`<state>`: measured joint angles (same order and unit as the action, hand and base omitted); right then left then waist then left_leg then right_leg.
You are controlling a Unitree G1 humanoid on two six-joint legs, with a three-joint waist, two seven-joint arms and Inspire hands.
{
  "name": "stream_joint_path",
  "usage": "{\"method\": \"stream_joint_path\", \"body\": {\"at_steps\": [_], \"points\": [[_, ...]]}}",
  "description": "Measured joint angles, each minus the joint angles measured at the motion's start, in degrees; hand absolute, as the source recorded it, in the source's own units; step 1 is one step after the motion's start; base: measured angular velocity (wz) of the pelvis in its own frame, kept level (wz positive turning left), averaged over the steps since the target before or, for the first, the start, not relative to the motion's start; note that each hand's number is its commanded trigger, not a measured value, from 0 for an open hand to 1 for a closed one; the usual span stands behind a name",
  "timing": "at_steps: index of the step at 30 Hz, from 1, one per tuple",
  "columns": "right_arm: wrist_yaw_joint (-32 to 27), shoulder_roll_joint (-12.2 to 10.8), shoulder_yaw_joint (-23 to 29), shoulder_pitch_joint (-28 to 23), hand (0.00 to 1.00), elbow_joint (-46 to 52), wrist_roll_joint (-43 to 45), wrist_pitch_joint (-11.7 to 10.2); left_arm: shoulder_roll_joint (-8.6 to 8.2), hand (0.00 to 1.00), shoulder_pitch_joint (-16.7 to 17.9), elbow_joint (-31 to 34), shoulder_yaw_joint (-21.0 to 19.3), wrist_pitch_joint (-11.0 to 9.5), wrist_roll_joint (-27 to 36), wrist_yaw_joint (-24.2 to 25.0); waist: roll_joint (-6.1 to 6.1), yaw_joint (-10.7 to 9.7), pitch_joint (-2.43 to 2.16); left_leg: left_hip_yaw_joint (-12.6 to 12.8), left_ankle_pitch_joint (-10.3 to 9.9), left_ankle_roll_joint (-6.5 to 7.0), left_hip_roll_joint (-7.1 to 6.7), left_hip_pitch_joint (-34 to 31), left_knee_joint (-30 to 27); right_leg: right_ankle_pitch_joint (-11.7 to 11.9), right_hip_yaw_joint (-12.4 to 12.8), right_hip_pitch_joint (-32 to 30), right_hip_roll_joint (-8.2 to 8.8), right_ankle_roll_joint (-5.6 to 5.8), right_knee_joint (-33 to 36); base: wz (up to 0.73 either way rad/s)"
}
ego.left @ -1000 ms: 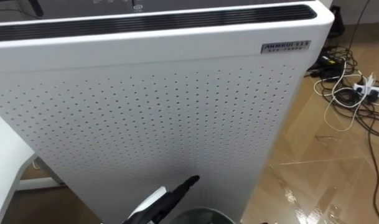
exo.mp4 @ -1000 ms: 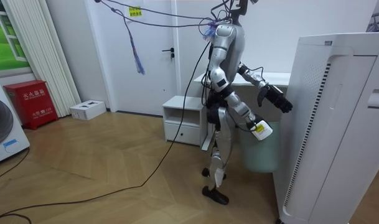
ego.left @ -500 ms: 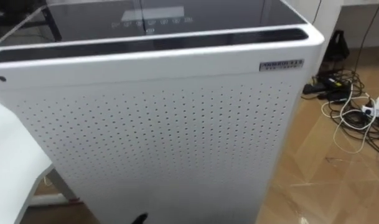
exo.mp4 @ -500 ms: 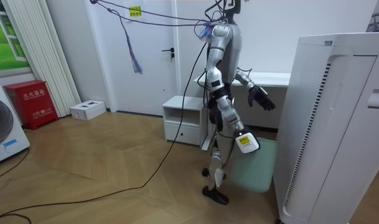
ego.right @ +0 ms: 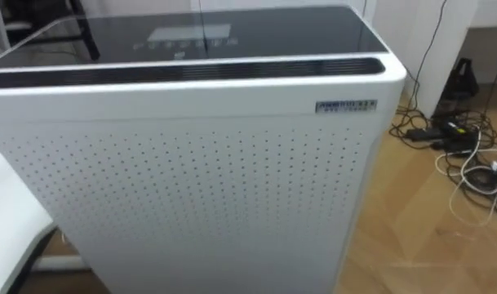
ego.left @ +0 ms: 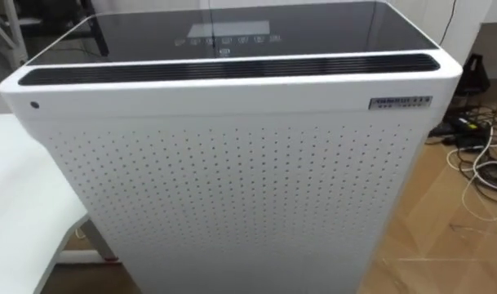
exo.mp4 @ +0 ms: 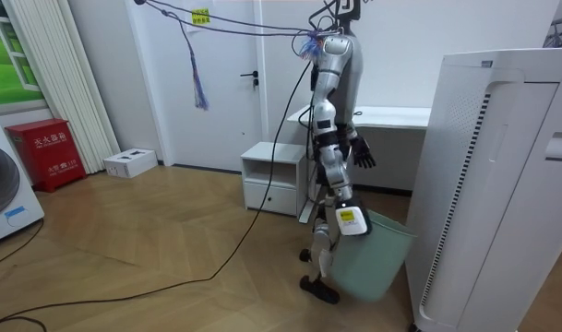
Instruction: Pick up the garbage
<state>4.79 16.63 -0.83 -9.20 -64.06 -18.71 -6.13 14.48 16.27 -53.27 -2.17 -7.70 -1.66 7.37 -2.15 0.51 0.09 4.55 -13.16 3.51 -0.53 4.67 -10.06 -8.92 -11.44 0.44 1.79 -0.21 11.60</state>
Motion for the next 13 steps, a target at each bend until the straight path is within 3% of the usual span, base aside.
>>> {"method": "stream_joint_path", "body": {"at_steps": [7,13], "points": [[-1.73,-3.25,3.04,0.12,1.00,-3.51,-1.18,1.10,-1.55,0.00,-1.70,-8.26,-1.83,2.46,-0.15,-2.53,1.67,-0.20,-0.07,0.08,-0.05,0.02,-0.03,1.93,0.78,-0.09,0.25,1.44,-0.46,0.02,-0.39,0.00],[-1.73,-5.21,5.53,0.04,1.00,-5.04,-2.68,2.37,-3.90,0.00,-1.56,-11.14,-2.76,6.63,-1.44,-5.50,2.31,-0.34,-0.05,-0.10,-0.21,-0.03,0.12,2.61,0.75,-0.04,0.43,2.84,-0.73,0.08,-0.98,0.01]]}}
